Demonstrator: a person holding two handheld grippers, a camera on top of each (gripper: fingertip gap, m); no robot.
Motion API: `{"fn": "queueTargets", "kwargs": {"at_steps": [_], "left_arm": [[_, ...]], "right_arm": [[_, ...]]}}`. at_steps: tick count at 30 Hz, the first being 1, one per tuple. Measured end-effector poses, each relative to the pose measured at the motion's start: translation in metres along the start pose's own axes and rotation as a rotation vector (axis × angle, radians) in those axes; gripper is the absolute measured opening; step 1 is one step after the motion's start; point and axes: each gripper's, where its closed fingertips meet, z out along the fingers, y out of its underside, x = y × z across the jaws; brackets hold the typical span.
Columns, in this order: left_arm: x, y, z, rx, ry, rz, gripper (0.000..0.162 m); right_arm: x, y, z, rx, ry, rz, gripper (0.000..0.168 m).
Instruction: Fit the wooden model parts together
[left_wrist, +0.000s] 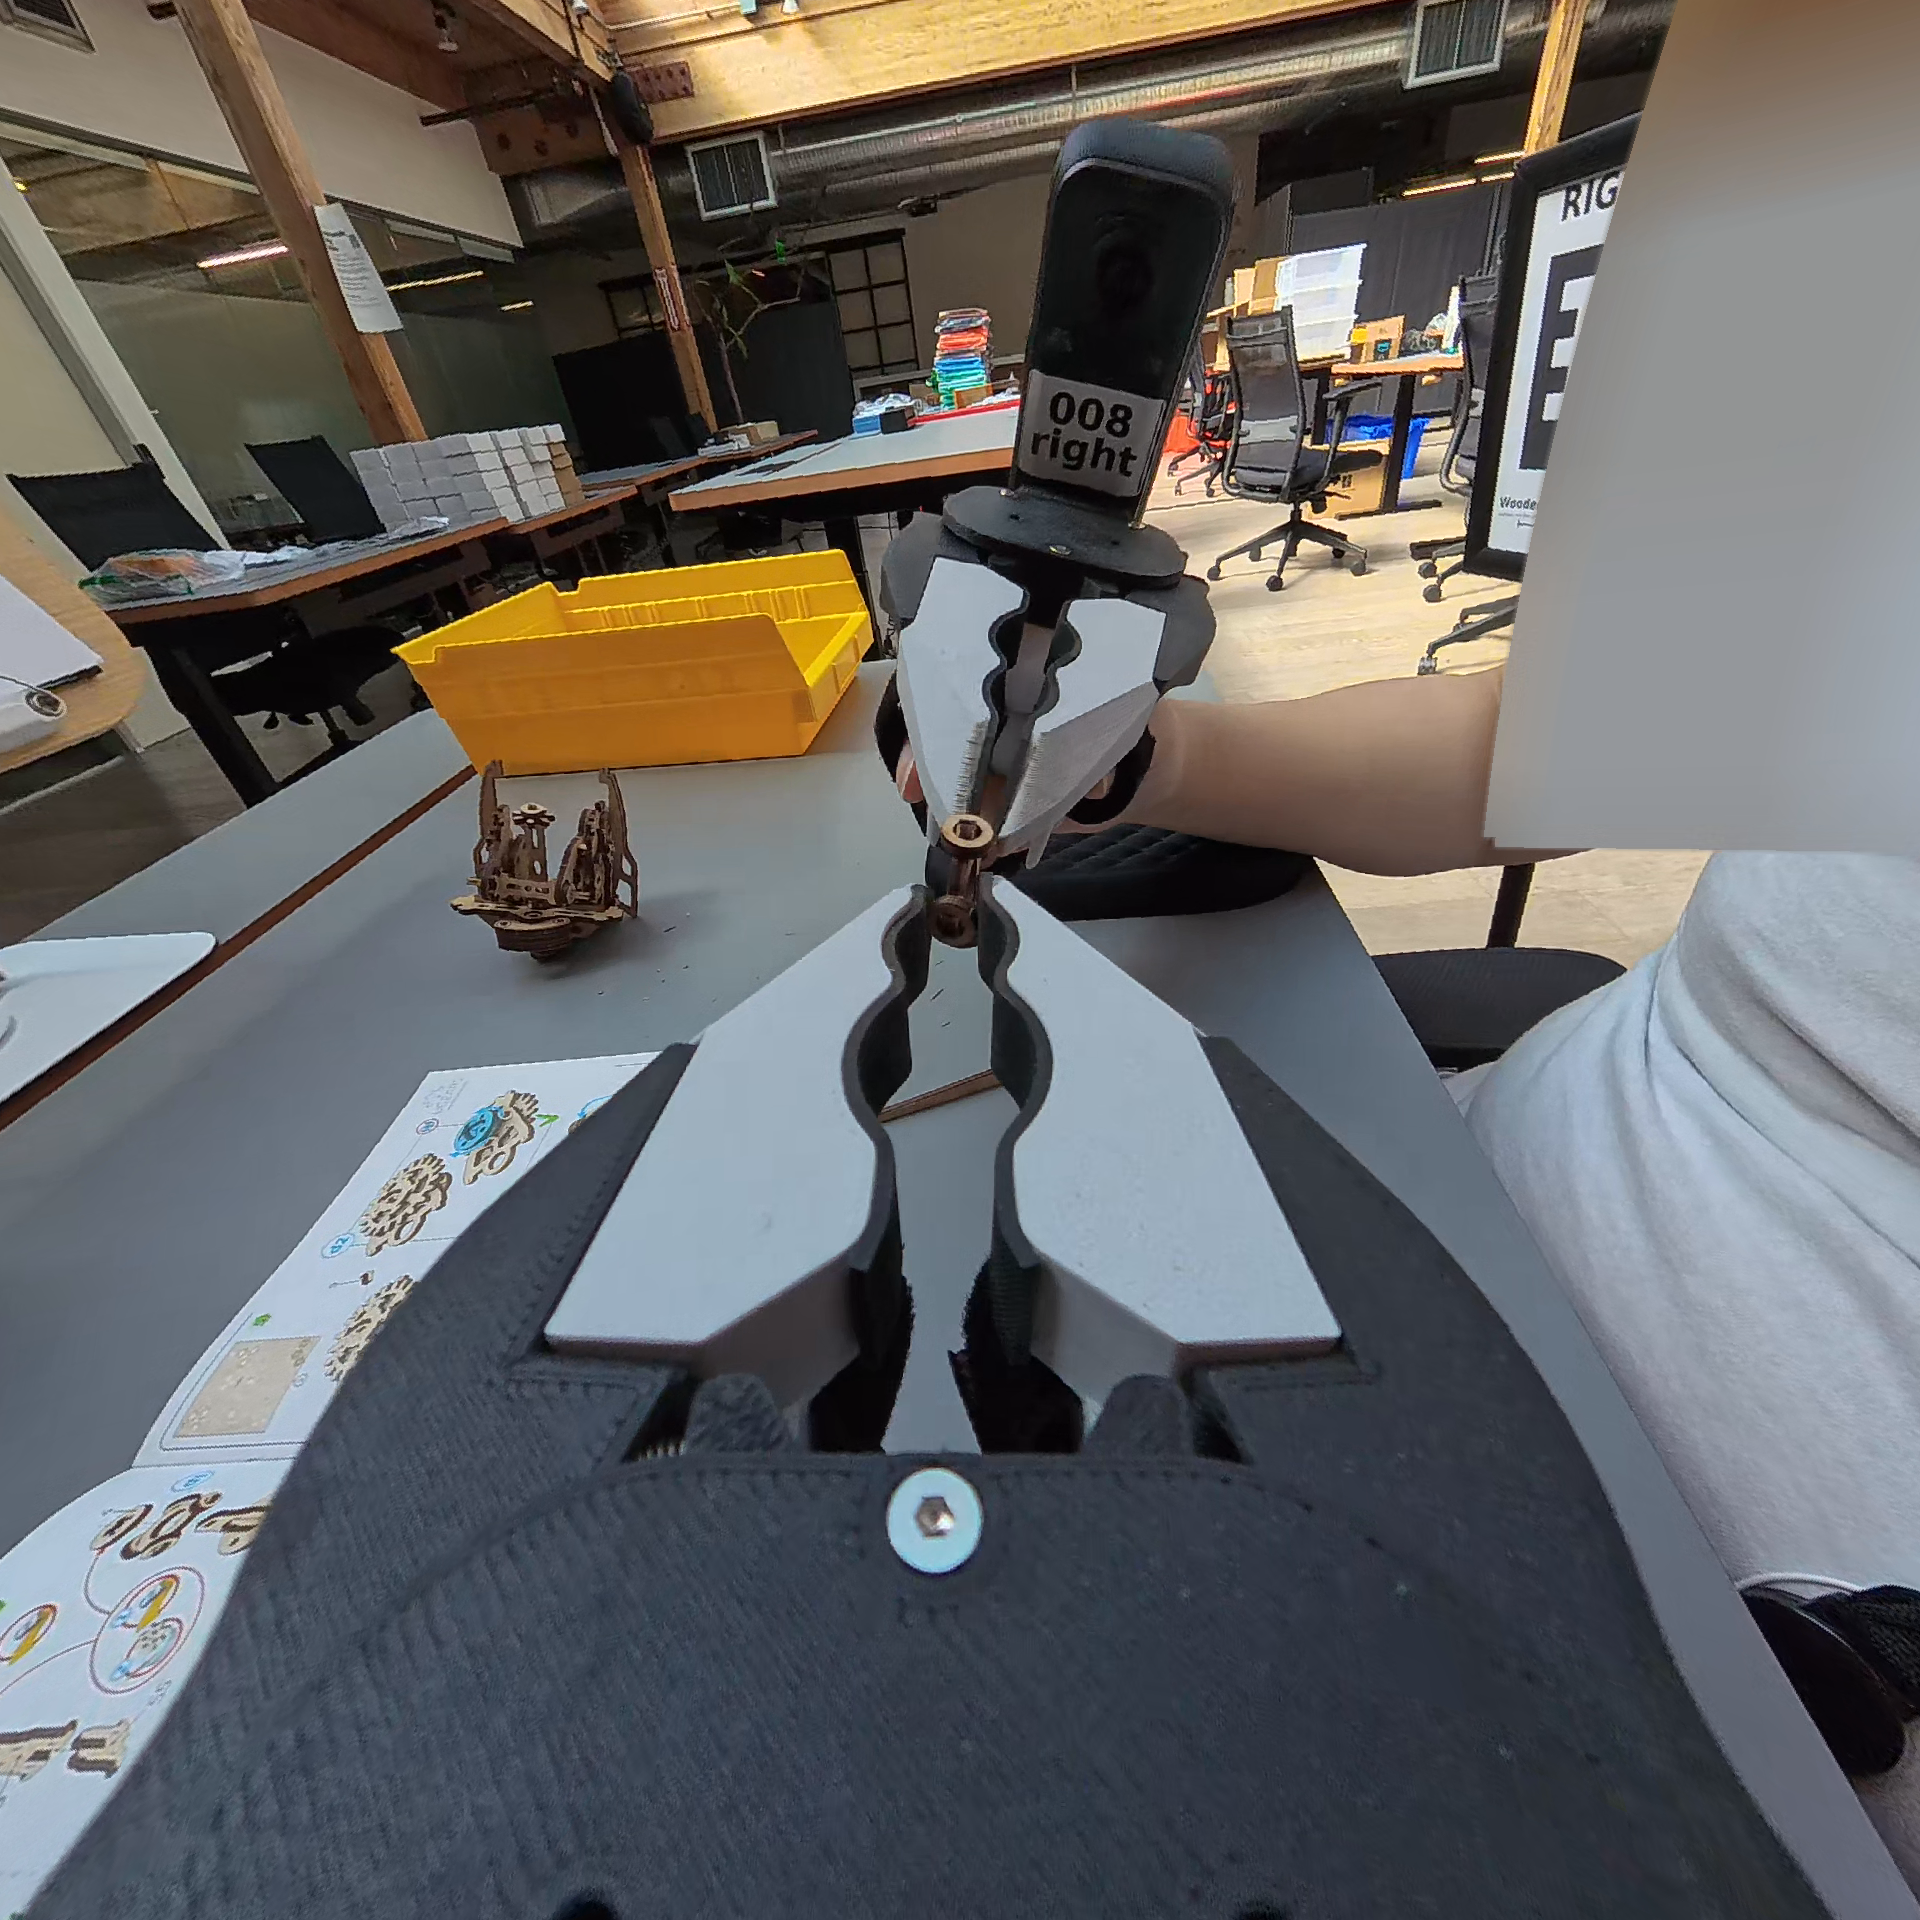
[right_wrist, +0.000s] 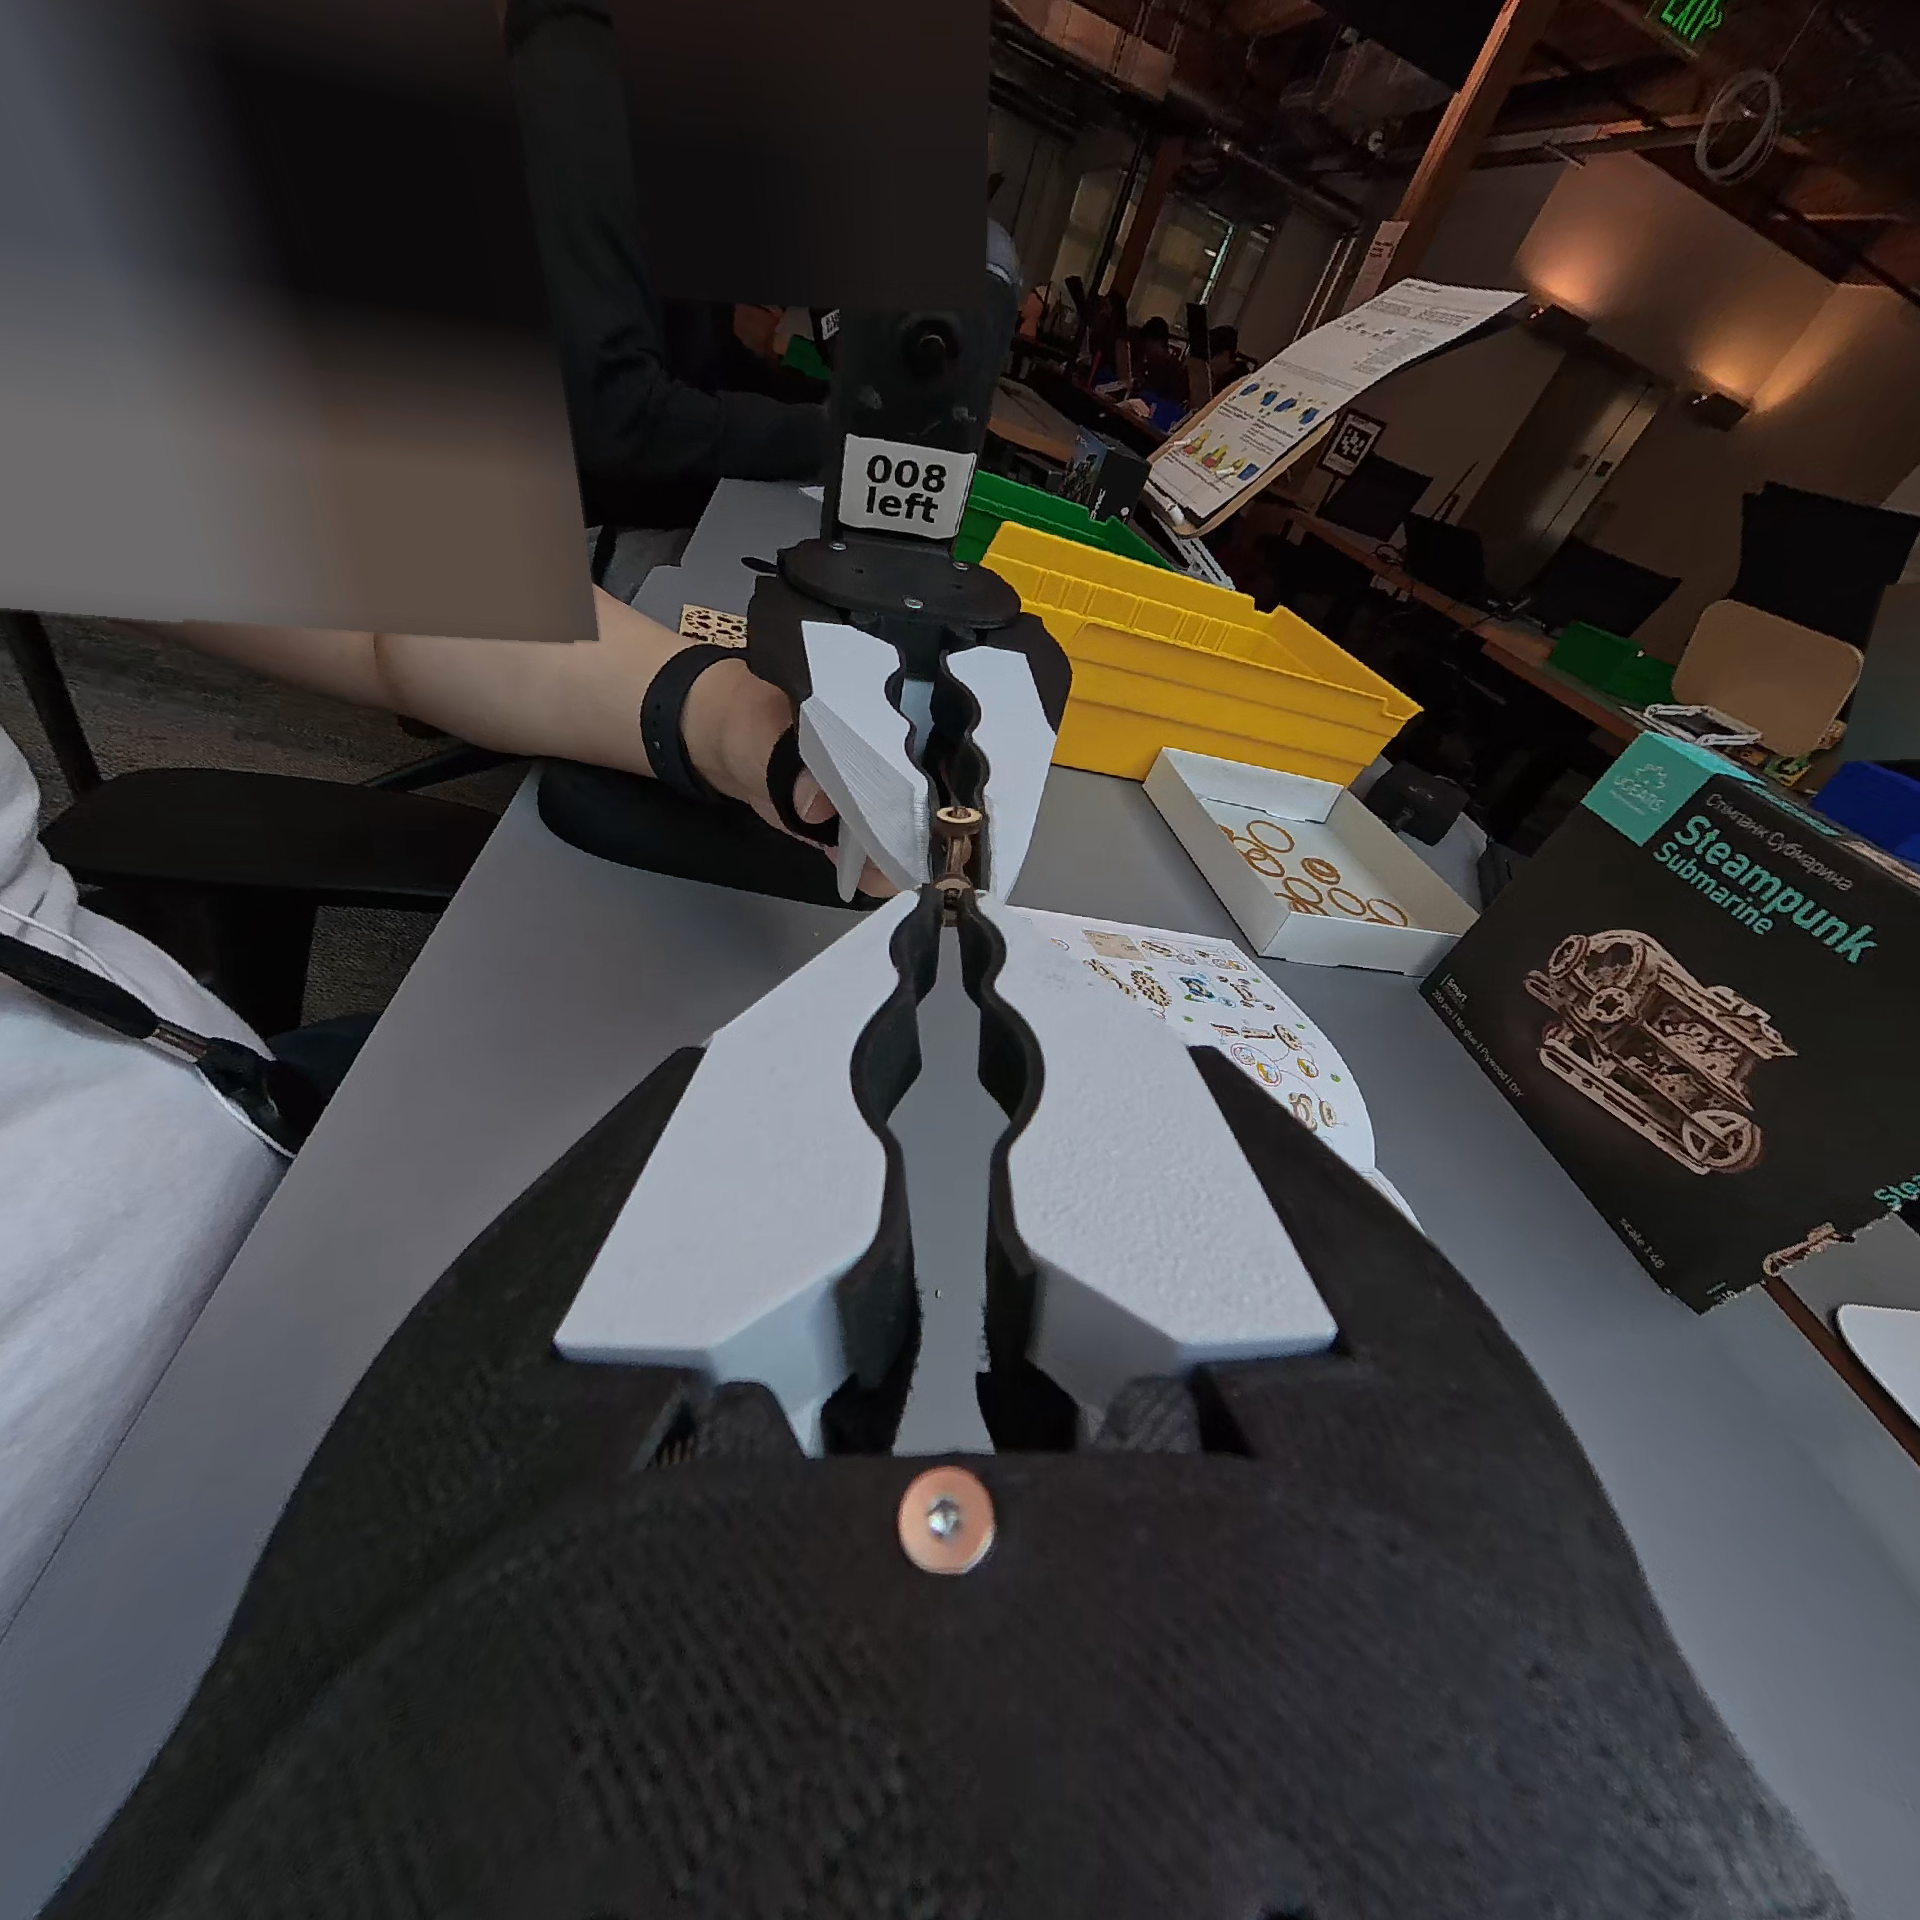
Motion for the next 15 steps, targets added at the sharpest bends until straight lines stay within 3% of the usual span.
{"fn": "queueTargets", "kwargs": {"at_steps": [15], "left_arm": [[0.009,0.0069,0.002,-0.026,0.035,-0.007,0.006]], "right_arm": [[-0.007,0.0039,-0.0014,-0.002,-0.027,0.023,0.002]]}}
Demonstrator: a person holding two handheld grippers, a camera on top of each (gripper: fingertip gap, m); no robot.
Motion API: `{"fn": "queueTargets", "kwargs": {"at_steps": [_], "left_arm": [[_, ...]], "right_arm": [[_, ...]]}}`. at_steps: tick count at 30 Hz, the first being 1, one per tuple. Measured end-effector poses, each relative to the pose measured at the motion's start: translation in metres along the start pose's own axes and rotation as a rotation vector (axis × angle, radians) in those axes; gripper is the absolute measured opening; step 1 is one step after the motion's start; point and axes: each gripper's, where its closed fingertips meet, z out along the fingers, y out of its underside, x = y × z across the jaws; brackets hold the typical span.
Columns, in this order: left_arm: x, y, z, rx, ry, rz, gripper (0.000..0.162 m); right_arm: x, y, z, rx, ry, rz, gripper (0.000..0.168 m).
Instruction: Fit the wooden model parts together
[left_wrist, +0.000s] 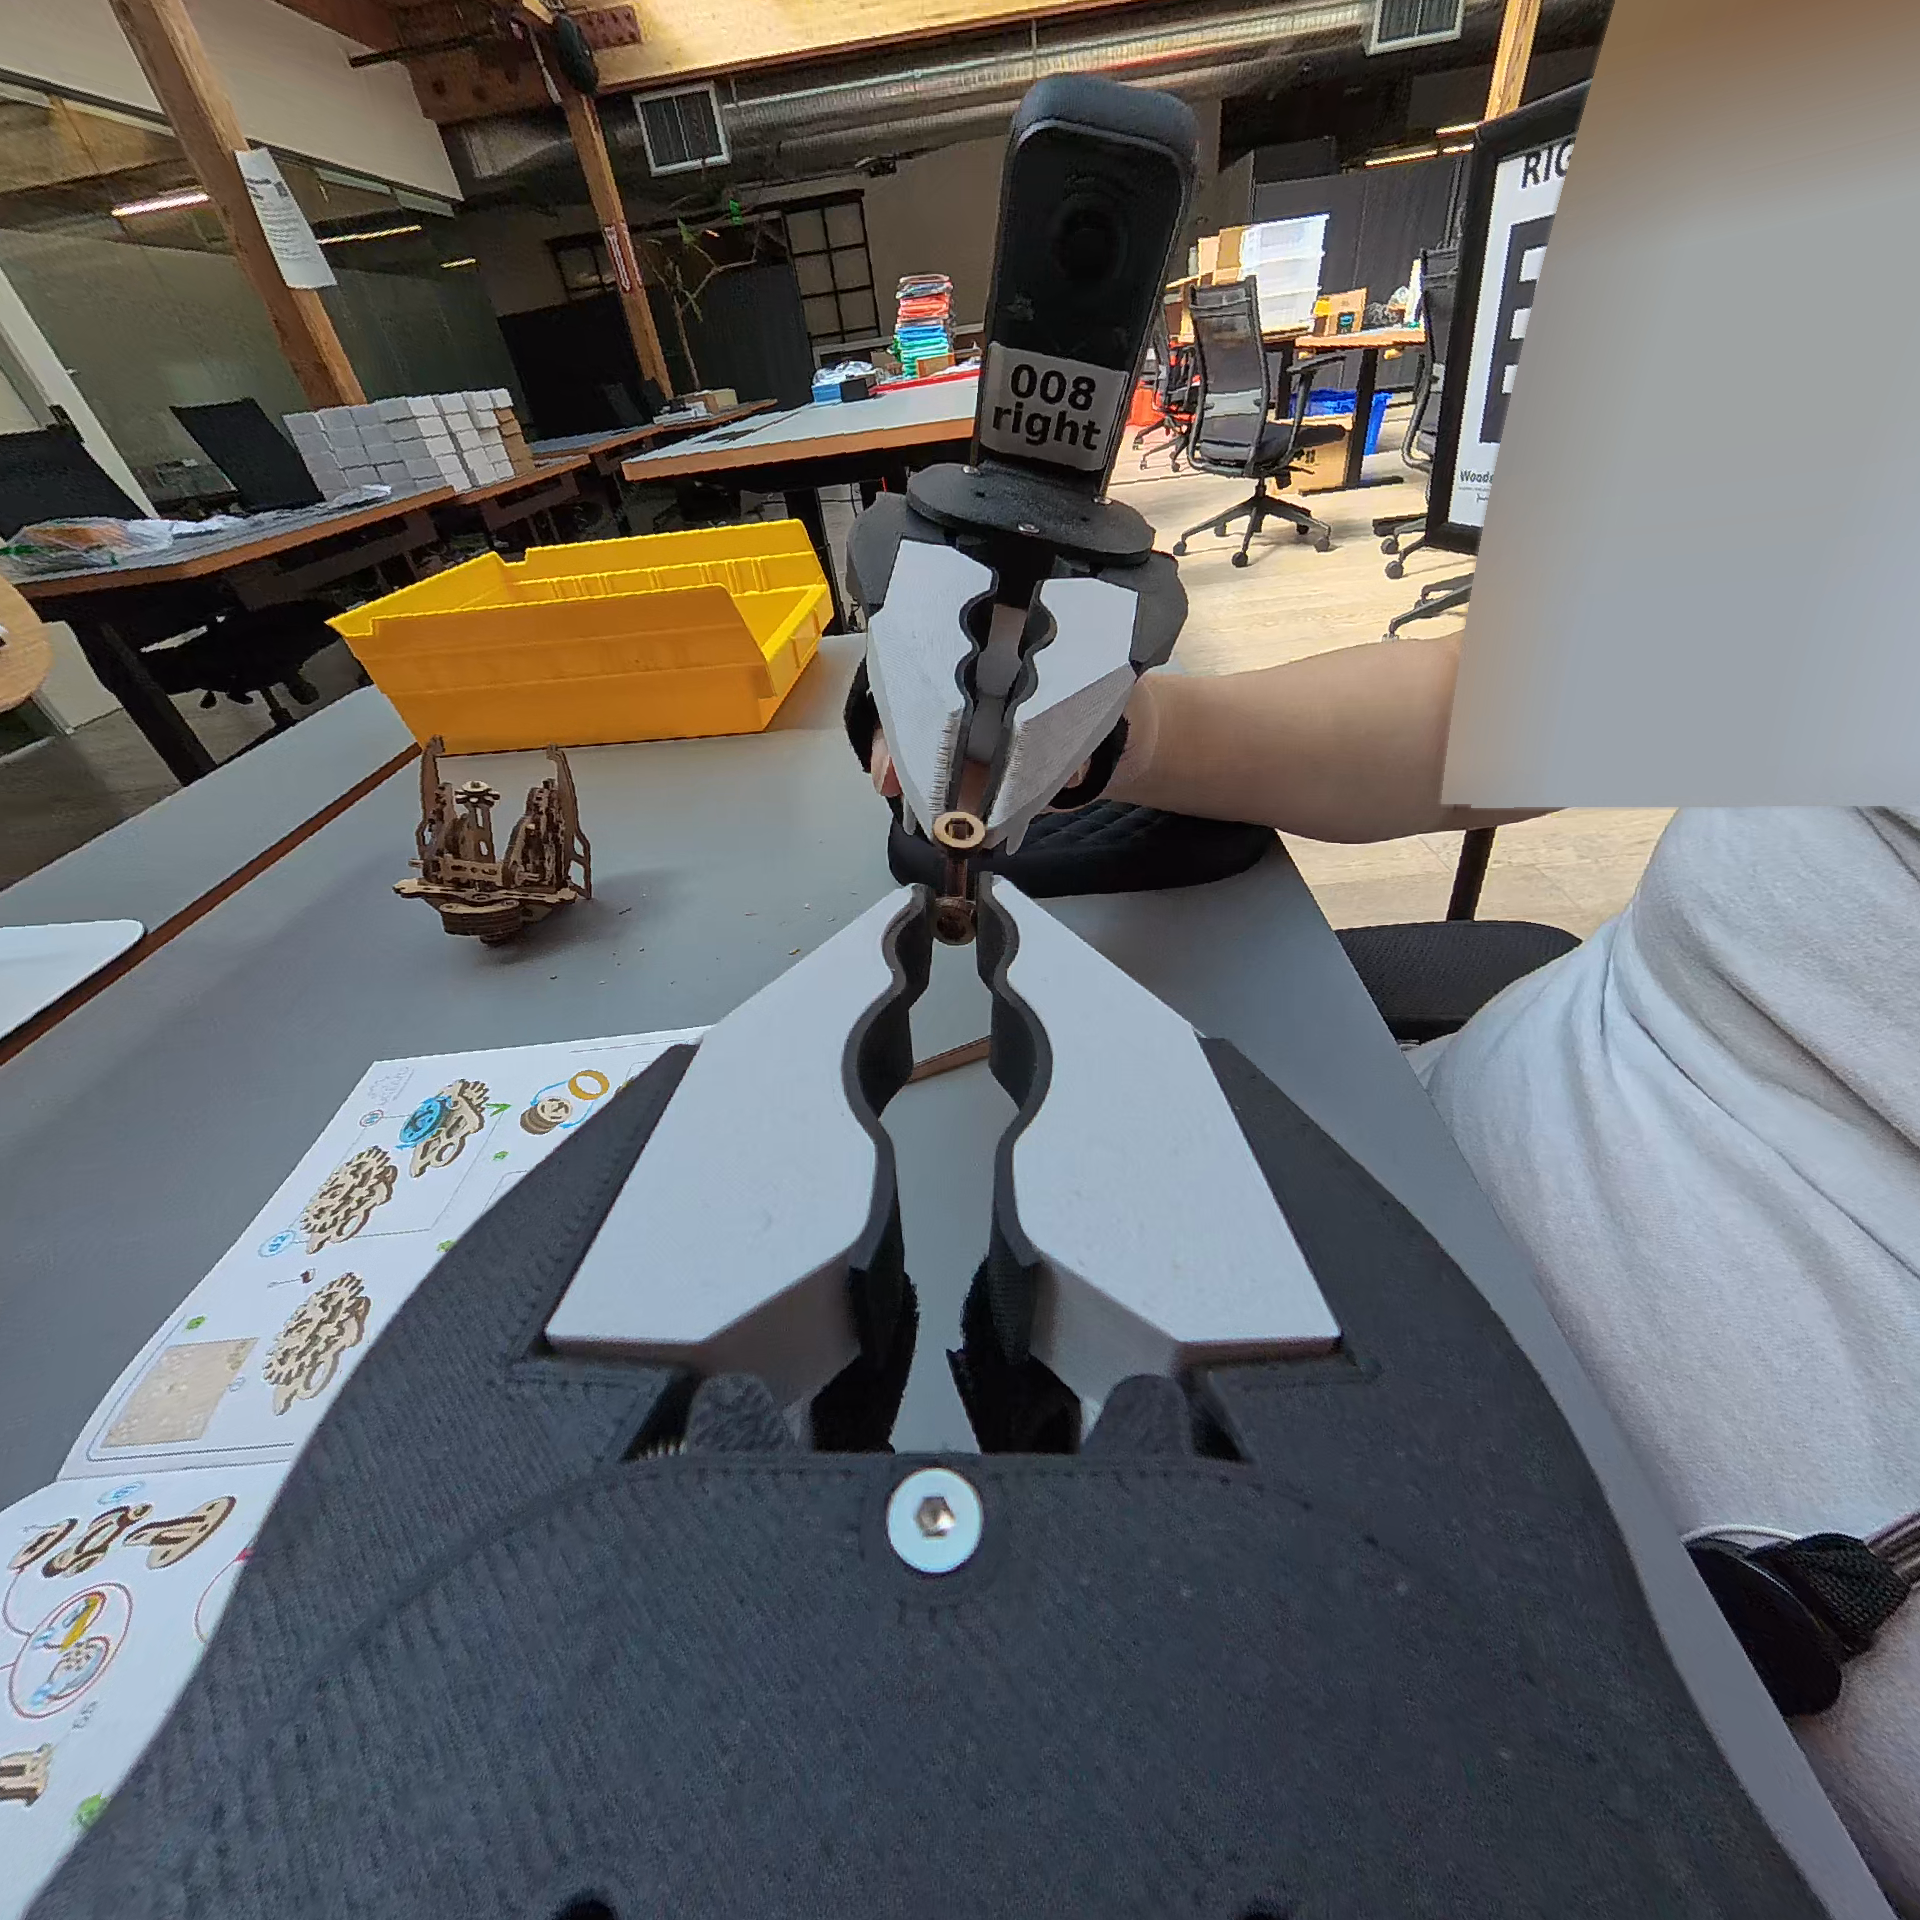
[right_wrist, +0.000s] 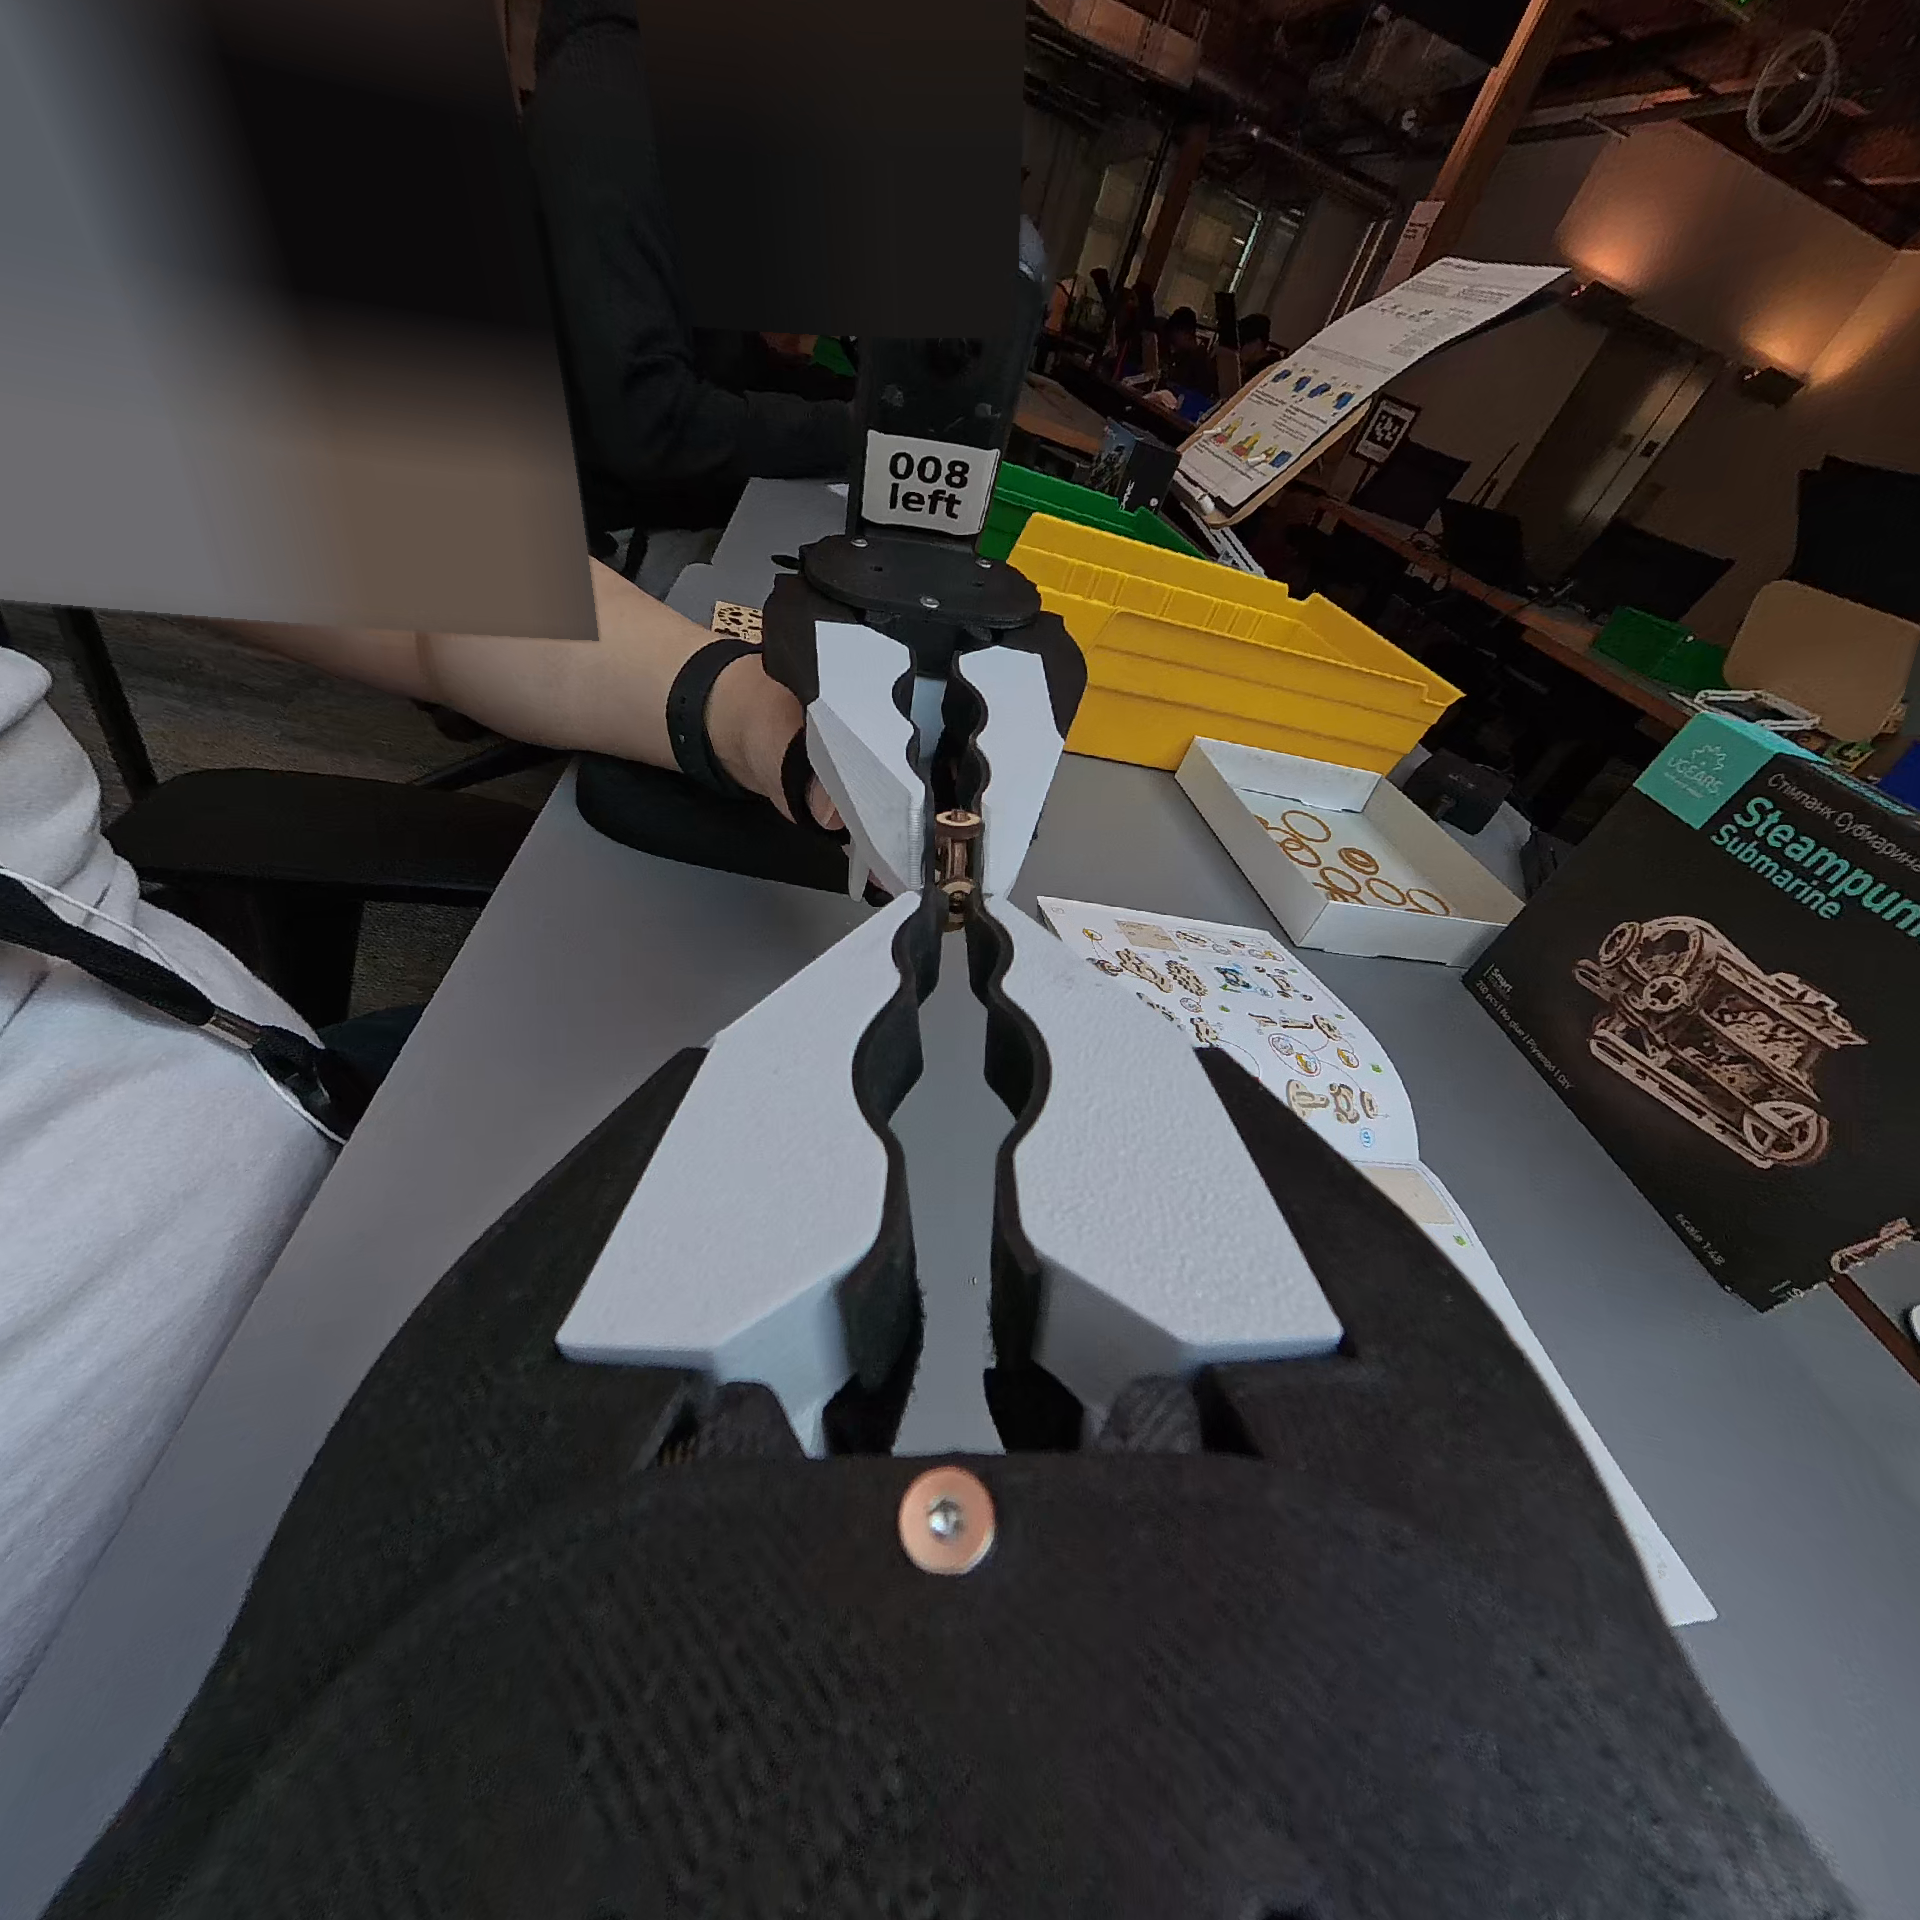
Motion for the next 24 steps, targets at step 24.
{"fn": "queueTargets", "kwargs": {"at_steps": [24], "left_arm": [[-0.026,0.004,-0.009,0.083,-0.027,-0.358,0.006]], "right_arm": [[0.013,0.018,0.017,-0.04,0.082,0.085,0.021]]}}
